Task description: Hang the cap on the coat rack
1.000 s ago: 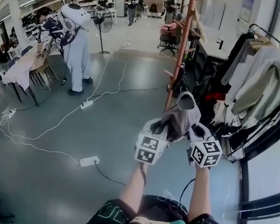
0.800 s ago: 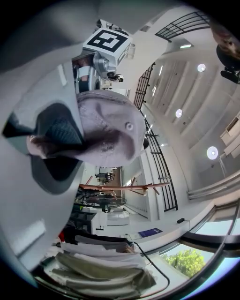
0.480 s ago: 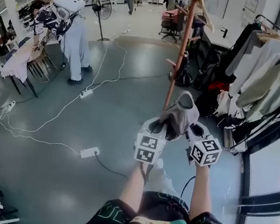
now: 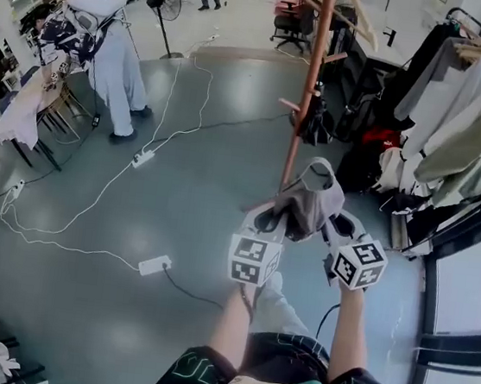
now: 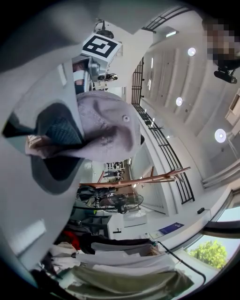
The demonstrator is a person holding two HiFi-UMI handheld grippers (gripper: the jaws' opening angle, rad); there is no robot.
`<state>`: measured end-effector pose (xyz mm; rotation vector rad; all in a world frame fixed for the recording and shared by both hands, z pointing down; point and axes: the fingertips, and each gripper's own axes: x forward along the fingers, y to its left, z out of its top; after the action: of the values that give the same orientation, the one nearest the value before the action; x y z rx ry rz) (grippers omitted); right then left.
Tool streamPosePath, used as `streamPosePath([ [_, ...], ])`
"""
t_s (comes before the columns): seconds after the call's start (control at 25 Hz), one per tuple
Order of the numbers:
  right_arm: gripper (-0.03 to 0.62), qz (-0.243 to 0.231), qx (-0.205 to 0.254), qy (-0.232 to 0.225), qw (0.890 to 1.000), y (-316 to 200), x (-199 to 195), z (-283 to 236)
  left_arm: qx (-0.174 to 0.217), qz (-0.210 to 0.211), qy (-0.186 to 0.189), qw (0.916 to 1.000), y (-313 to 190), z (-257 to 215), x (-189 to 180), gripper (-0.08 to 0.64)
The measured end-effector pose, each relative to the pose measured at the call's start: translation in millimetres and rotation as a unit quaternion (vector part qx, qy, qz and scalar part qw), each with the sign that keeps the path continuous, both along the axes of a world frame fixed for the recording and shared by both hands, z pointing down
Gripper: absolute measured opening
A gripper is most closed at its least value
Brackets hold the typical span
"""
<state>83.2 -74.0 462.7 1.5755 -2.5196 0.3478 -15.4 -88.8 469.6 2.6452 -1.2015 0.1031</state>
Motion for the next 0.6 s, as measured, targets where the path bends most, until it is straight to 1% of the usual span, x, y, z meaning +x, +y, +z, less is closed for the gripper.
streamPosePath([
  [0.08, 0.037, 0.000, -0.007, -0.004, 1.000, -20, 6, 5, -0.012, -0.001, 0.004, 0.9999, -20, 6, 6, 0.044],
  [0.2, 0.037, -0.001, -0.019, -0.010, 1.000, -51, 16, 14, -0.026, -0.004, 0.000, 0.9996, -54, 15, 15, 0.045],
  [0.4, 0.037, 0.002, -0.022, -0.033, 0.999, -107, 43, 9, -0.035, -0.001, -0.003, 0.9994, -112, 13, 42, 0.044],
  [0.48, 0.037, 0.001, -0.019, -0.039, 0.999, -125, 55, 3, -0.035, -0.001, -0.013, 0.9993, -131, 12, 53, 0.044],
  [0.6, 0.038, 0.010, -0.007, -0.051, 0.999, -154, 77, -10, -0.020, 0.013, -0.036, 0.9991, -159, 1, 74, 0.046],
])
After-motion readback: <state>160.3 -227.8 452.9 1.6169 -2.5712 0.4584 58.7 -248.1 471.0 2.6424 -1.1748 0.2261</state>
